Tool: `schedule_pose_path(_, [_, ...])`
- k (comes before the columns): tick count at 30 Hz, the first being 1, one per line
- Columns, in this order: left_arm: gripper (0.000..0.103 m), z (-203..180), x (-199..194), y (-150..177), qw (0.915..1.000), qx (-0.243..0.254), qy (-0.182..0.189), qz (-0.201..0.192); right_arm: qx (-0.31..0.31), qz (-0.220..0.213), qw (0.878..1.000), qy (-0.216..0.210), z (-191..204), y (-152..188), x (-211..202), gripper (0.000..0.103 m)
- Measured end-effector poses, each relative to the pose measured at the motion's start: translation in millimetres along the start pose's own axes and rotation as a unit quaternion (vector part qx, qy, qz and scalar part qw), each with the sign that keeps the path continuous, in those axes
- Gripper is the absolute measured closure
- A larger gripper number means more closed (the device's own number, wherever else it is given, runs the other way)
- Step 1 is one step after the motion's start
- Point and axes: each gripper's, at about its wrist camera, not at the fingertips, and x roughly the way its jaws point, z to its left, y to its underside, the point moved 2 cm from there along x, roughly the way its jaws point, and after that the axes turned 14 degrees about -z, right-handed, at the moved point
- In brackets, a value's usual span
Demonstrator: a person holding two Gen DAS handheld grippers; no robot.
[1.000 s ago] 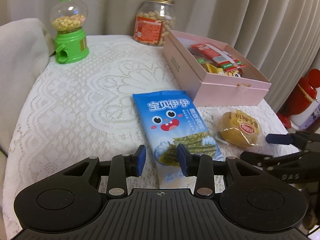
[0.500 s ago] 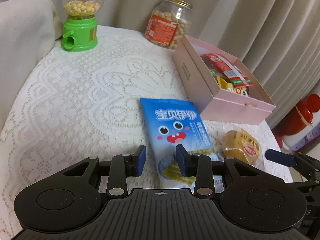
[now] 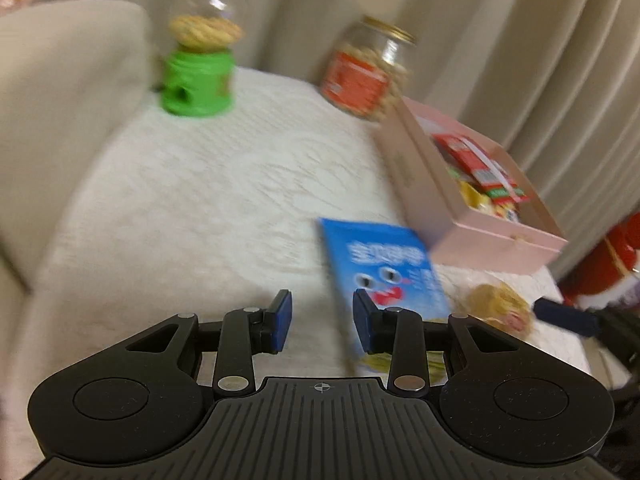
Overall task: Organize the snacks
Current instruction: 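Grasp the blue seaweed snack bag with the right gripper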
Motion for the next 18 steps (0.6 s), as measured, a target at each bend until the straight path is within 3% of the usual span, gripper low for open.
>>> schedule_pose_path(5, [0.065, 23, -14, -6, 0.9979, 0.004, -0.062, -0.02, 0.033, 0.041, 0.997, -0.048, 9, -27, 39, 0.013])
schedule_pose_path(10, [0.065, 40, -17, -8, 0.9968, -0.02, -0.073, -0.024, 0.06, 0.121, 0.991, -0.012, 16, -22, 98, 0.013])
schedule_pose_path(12, [0.065, 42, -18, -7, 0.9966, -0.024, -0.075, -0.023, 0.067, 0.148, 0.987, -0.02, 20, -12, 107, 0.01])
schedule_pose_path(18, [0.065, 34, -22, -6, 0.9975, -0.024, -0.063, -0.021, -0.002, 0.127, 0.992, -0.021, 45, 6, 91, 0.009])
